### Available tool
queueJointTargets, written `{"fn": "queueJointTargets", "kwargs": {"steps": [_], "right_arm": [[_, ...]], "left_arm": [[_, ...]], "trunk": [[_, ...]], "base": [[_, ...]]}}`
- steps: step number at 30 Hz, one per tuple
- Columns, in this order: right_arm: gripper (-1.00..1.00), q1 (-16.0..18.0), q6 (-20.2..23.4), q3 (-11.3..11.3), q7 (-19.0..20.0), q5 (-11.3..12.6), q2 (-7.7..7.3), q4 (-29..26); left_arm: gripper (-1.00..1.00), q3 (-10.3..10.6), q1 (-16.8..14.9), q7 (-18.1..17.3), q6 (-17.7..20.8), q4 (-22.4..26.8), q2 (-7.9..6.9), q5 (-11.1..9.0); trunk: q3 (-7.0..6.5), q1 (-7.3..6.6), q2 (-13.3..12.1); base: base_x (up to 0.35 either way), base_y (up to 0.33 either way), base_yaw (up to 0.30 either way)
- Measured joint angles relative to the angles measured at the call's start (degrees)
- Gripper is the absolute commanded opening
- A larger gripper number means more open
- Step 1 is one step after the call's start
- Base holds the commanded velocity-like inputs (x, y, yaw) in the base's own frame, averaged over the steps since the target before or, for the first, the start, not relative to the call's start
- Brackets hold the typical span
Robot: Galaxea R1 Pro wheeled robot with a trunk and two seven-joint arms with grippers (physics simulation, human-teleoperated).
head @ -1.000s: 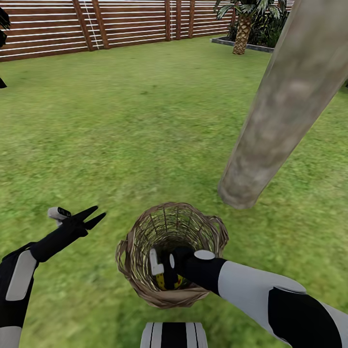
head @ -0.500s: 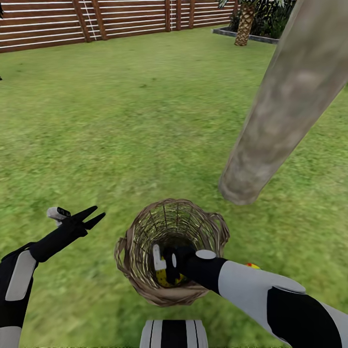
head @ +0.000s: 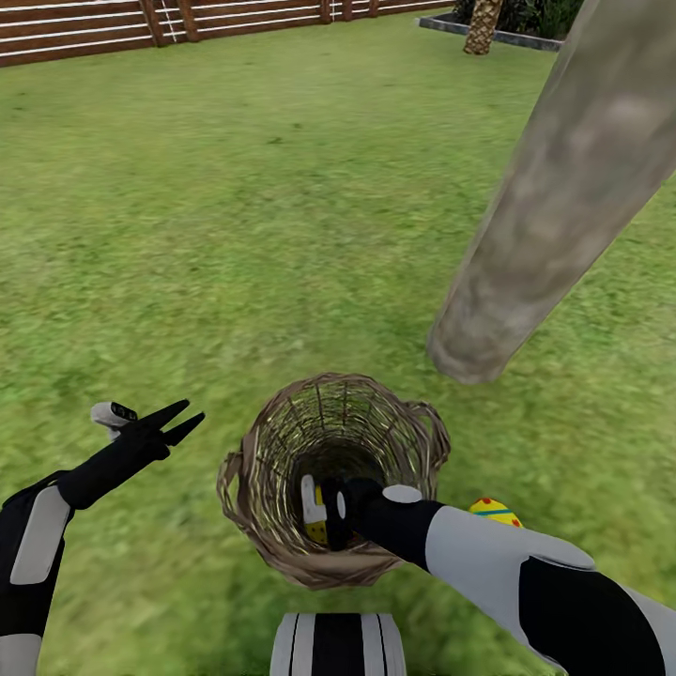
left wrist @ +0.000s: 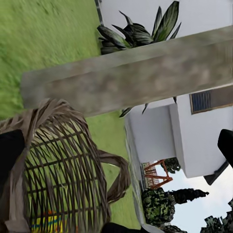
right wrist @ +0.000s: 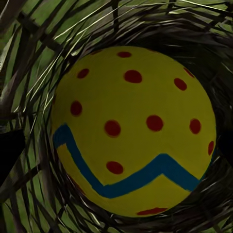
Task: Take the three Easter eggs out of the wicker basket on the lawn in the garden, then place them on the lawn next to a single tree (choose any tree) so that all three eggs are next to the same tree and none are left in the basket.
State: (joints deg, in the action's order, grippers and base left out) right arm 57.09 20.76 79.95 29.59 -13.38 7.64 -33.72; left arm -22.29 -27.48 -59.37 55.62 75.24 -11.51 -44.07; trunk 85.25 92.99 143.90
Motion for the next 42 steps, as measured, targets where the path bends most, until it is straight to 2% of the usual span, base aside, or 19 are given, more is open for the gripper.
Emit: {"fn": "queueJointTargets", "kwargs": {"steps": [3, 6, 14, 15, 18, 30, 42], "right_arm": [[1.0, 0.0, 0.16, -0.04, -0.73, -0.02, -0.18, 0.01], [1.0, 0.0, 0.41, -0.06, -3.25, 0.0, -0.32, 0.04], [1.0, 0.34, 0.62, -0.09, -3.87, -0.87, -0.39, -1.17], [1.0, 0.06, 0.6, -0.08, -3.89, -1.08, -0.39, -1.74], [1.0, 0.05, 0.7, -0.15, -3.77, -3.64, -0.44, -3.04], [1.0, 0.05, 0.62, 0.57, -3.7, -5.14, -1.35, -4.0], [1.0, 0.02, 0.76, 0.57, -3.61, -4.68, -1.36, -3.2]], "left_arm": [[1.0, 0.0, 0.0, 0.0, 0.0, 0.0, 0.0, 0.0], [1.0, -0.01, 0.0, 0.01, 0.0, 0.0, 0.0, 0.0], [1.0, 0.0, 0.0, 0.05, 0.0, -0.06, 0.0, 0.0], [1.0, 0.0, 0.0, 0.04, 0.0, -0.08, 0.0, 0.0], [1.0, 0.0, 0.0, 0.05, 0.0, -0.07, 0.0, 0.0], [1.0, -0.03, 0.0, 0.08, 0.01, -0.16, -0.06, -0.02], [1.0, -0.49, -0.02, 0.08, 0.02, -0.37, -0.08, -0.03]], "trunk": [[0.66, 0.08, 0.04], [1.33, 0.15, 0.08], [3.09, 0.35, 0.19], [3.32, 0.37, 0.21], [3.98, 0.45, 0.25], [3.99, 0.45, 0.25], [3.7, 0.45, 0.25]], "base": [[0.0, 0.0, 0.0], [0.0, 0.0, 0.0], [0.0, 0.0, 0.0], [0.0, 0.0, 0.0], [0.0, 0.0, 0.0], [0.0, 0.0, 0.0], [0.0, 0.0, -0.073]]}}
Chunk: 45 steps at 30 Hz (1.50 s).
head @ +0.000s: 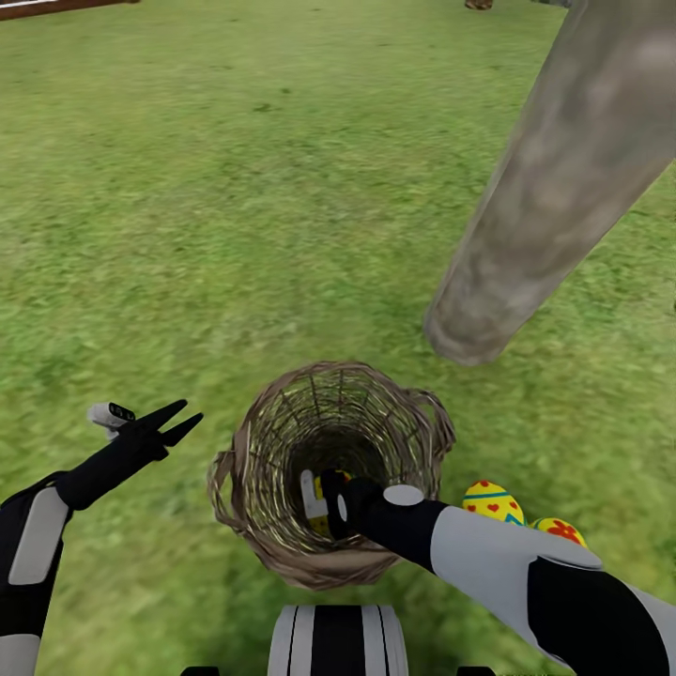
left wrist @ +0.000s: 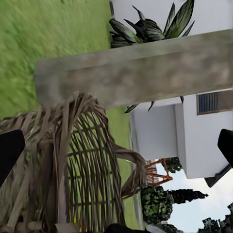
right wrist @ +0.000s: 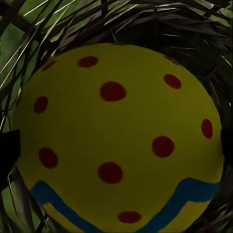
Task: Take the three Easter eggs out of the wicker basket on the lawn in the garden, then place them on the lawn next to a single tree (choose any tree) so that all three eggs are next to the same tree and none are left in the basket.
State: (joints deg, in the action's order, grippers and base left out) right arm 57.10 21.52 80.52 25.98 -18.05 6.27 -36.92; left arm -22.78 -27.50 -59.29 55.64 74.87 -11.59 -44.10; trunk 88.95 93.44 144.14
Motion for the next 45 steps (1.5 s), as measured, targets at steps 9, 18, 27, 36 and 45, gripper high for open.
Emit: {"fn": "queueJointTargets", "kwargs": {"steps": [9, 18, 27, 36, 45], "right_arm": [[-1.0, 0.01, -0.03, -0.04, 0.05, 0.05, -0.07, 0.08], [-1.0, 0.0, -0.05, -0.49, 0.15, 0.14, -0.08, 0.12], [-1.0, -0.01, 0.07, -0.65, 0.0, 0.33, -0.42, -0.28], [-1.0, -0.02, 0.12, -0.97, -0.19, 0.26, -0.46, 4.04], [-1.0, -0.01, 0.08, -6.16, -3.88, 0.18, 0.15, 3.98]], "left_arm": [[1.0, -1.18, 0.04, 0.0, 0.0, -0.17, 0.08, 0.02], [1.0, -1.18, 0.09, 0.09, 0.0, -0.26, 0.09, 0.09], [1.0, -1.18, 0.1, 0.09, 0.0, -0.26, 0.26, 0.09], [1.0, -1.18, 0.28, 0.36, 0.01, -0.18, 0.43, 0.06], [1.0, -1.18, 0.28, 0.36, -0.01, -0.25, 0.48, 0.08]], "trunk": [[-0.03, 0.0, 0.0], [-0.03, 0.0, 0.0], [-0.03, 0.0, 0.0], [-2.01, -0.23, -0.12], [-2.02, -0.22, -0.12]], "base": [[0.0, 0.0, -0.005], [0.0, 0.0, 0.0], [0.0, 0.0, 0.0], [0.0, 0.0, 0.0], [0.0, 0.0, 0.0]]}}
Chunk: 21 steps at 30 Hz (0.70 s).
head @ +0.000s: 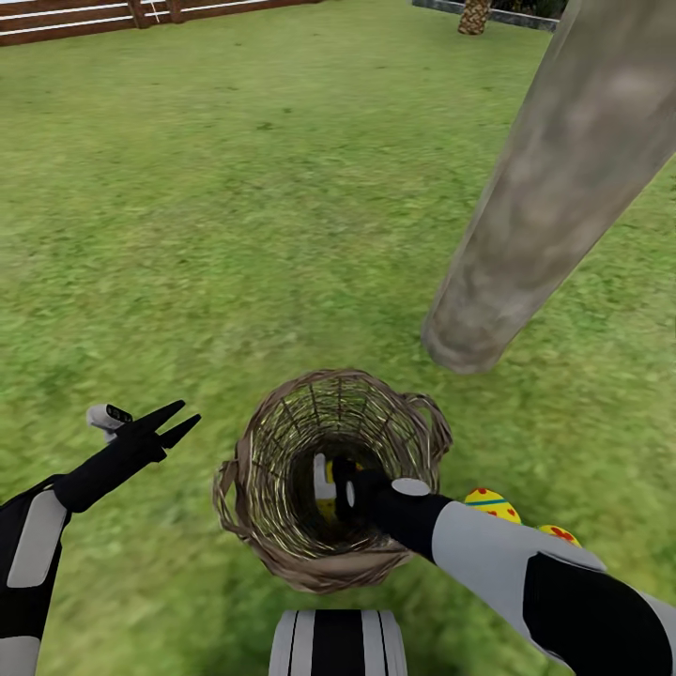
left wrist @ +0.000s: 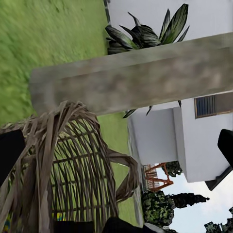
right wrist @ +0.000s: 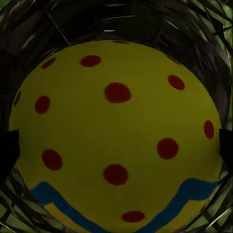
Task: Take the three Easter eggs out of the wicker basket on the lawn in the garden, then place them on the lawn next to a single tree (choose any tree) so that all three eggs are next to the same tree and none are left in the basket.
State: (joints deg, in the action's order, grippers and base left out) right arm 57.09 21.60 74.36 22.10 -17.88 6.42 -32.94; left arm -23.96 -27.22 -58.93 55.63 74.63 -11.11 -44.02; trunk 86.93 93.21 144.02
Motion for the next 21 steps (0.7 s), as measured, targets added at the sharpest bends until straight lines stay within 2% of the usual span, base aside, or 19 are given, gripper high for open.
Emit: {"fn": "queueJointTargets", "kwargs": {"steps": [1, 4, 21], "right_arm": [[-1.0, 0.0, 0.0, -1.14, -0.04, -0.02, 0.05, 0.0], [-1.0, 0.0, 0.0, -1.99, -0.06, -0.05, 0.1, 0.0], [-1.0, 0.0, 0.96, -1.69, 0.28, -0.08, 0.16, -0.09]], "left_arm": [[1.0, 0.0, 0.0, 0.0, -0.01, 0.0, 0.02, 0.0], [1.0, 0.0, 0.0, 0.07, 0.0, 0.0, 0.04, 0.03], [1.0, -0.02, 0.0, 0.11, 0.03, 0.16, -0.11, 0.07]], "trunk": [[0.0, 0.0, 0.0], [-0.44, -0.05, -0.02], [-4.2, -0.49, -0.25]], "base": [[0.0, 0.0, 0.0], [0.0, 0.0, 0.0], [0.0, 0.0, 0.0]]}}
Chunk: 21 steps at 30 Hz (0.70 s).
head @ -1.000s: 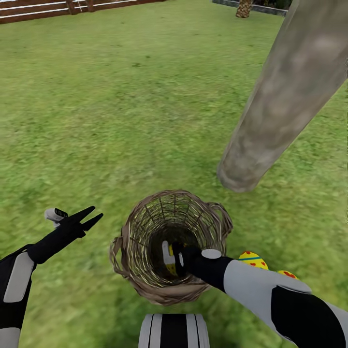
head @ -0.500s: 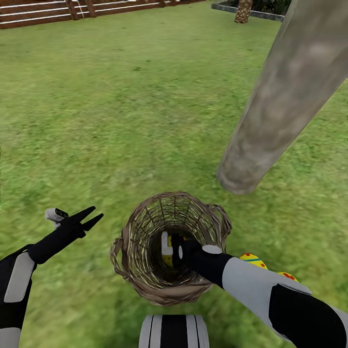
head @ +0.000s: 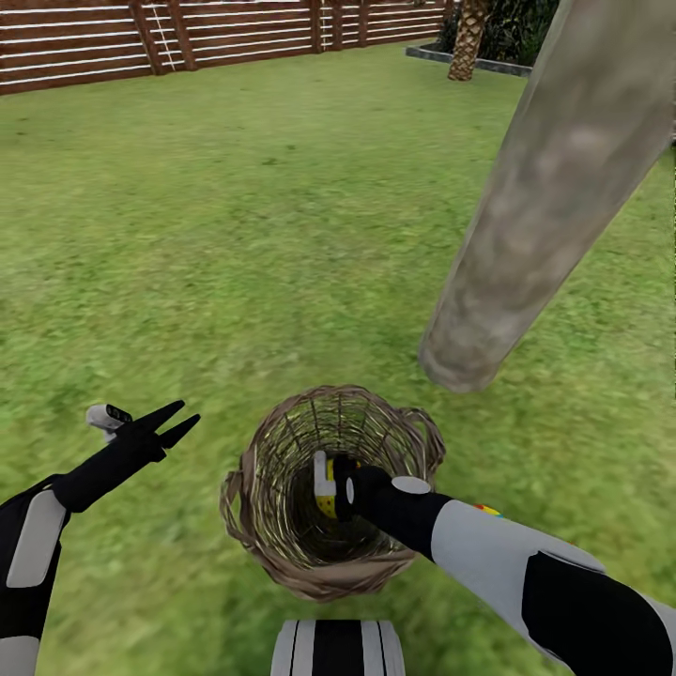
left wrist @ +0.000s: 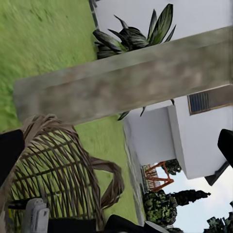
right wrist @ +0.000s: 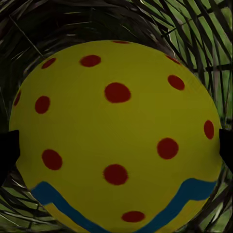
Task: Take the three Easter eggs out of the wicker basket on the lawn in the garden, then place them on the lawn next to a single tree (choose any tree) so that all three eggs are next to the same tree and none are left in the basket.
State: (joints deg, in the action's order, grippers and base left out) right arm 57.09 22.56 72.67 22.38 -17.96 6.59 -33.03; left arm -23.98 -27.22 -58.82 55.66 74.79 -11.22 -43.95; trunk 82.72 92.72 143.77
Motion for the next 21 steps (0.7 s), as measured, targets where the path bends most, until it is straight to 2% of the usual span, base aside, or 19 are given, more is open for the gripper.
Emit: {"fn": "queueJointTargets", "kwargs": {"steps": [21], "right_arm": [[-1.0, 0.0, 1.07, 0.33, 0.08, -0.07, 0.05, -0.11]], "left_arm": [[1.0, -0.42, 0.0, -0.19, 0.0, 0.1, -0.29, -0.09]], "trunk": [[-4.66, -0.54, -0.28]], "base": [[0.0, 0.0, 0.0]]}}
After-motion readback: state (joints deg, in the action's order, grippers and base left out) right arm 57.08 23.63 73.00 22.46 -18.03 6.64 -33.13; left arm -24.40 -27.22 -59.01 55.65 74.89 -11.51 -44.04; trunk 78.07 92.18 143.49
